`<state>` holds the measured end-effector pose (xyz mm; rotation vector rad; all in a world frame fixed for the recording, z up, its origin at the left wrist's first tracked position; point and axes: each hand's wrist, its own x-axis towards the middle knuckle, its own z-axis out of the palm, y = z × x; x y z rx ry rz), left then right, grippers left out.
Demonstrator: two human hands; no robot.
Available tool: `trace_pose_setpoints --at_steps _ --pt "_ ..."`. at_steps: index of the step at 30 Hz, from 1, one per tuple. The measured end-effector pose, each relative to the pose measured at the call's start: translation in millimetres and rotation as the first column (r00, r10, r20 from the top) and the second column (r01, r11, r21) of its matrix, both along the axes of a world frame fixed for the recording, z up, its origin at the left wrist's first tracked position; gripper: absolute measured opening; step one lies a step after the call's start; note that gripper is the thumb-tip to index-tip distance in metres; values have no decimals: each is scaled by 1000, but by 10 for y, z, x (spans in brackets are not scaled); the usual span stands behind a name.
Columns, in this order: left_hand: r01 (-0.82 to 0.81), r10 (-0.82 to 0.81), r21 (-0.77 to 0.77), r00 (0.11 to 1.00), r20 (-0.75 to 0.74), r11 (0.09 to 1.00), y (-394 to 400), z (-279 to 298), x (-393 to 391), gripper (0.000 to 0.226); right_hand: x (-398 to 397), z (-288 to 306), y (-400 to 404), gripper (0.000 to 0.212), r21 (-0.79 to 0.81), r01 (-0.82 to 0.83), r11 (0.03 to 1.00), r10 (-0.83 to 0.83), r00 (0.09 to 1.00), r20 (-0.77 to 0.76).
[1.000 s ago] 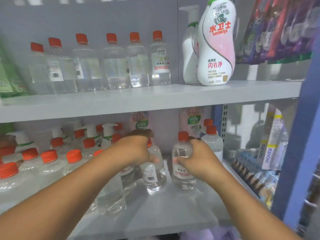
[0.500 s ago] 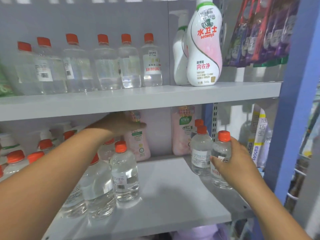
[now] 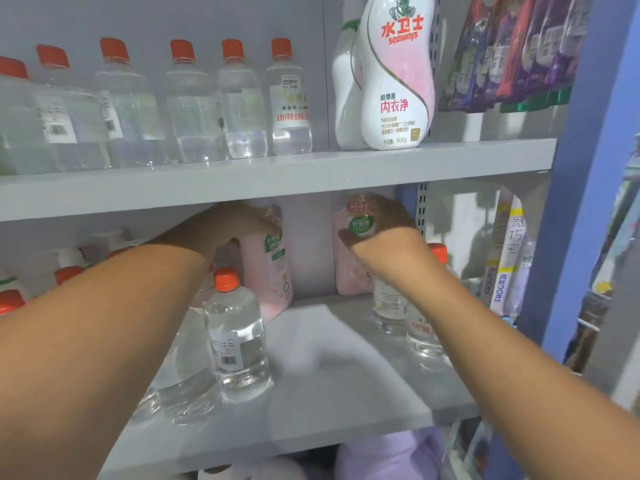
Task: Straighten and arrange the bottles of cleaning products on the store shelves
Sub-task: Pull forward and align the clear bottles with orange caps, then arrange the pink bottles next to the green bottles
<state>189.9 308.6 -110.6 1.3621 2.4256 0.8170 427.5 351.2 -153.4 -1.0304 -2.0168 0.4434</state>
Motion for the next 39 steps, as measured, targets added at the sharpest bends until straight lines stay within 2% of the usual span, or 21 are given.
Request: trace_pose_setpoints --at_steps 2,4,7,10,15,18,21,23,25,27,28,31,33,35,39 --pt "32 -33 62 999 10 998 -10 -11 20 48 -208 203 365 61 -86 14 996 -6 995 99" --pt "102 -103 62 995 4 993 -39 -41 29 42 -327 307 654 57 -104 55 993 -33 980 198" --pt "178 -180 50 983 29 983 -103 -48 20 33 -404 378 896 60 -179 73 981 -4 934 357" --pt "213 -213 21 977 6 977 -138 -65 39 33 -512 342 1039 59 -162 93 982 -8 888 460" --pt "235 -235 -15 972 -11 972 -125 -88 -1 29 -720 292 1213 62 -145 84 986 -4 875 484" --pt "263 -263 -51 965 -3 964 -164 -70 -43 43 -741 298 1061 51 -142 32 989 46 857 513" --pt "257 -262 -99 964 -40 961 -191 -52 -61 66 -663 305 759 39 -199 -29 980 123 871 476" --pt "233 -240 -110 969 -58 966 -220 -42 -71 76 -588 335 550 26 -171 -49 984 117 900 420" --pt "207 -214 -99 975 -65 973 -275 -28 -77 81 -504 391 287 41 -144 -74 987 129 897 422" --pt "196 -203 -82 975 -87 977 -314 -33 -59 78 -412 436 69 69 -164 -43 986 113 887 447" --pt "197 -204 -78 974 -101 977 -336 -36 -35 76 -353 457 -23 73 -175 -27 984 105 887 450" --pt "222 -229 -67 967 -116 973 -380 -41 25 73 -120 495 -352 72 -270 18 963 125 856 502" --pt "258 -262 -50 959 -112 965 -421 -29 56 55 50 471 -583 62 -311 64 948 116 843 525" --pt "311 -312 -29 947 -81 950 -467 2 150 38 239 376 -736 50 -278 -5 961 121 908 402" --pt "387 -388 -21 920 -49 922 -464 43 456 48 634 144 -1014 66 -237 -88 967 116 987 108"
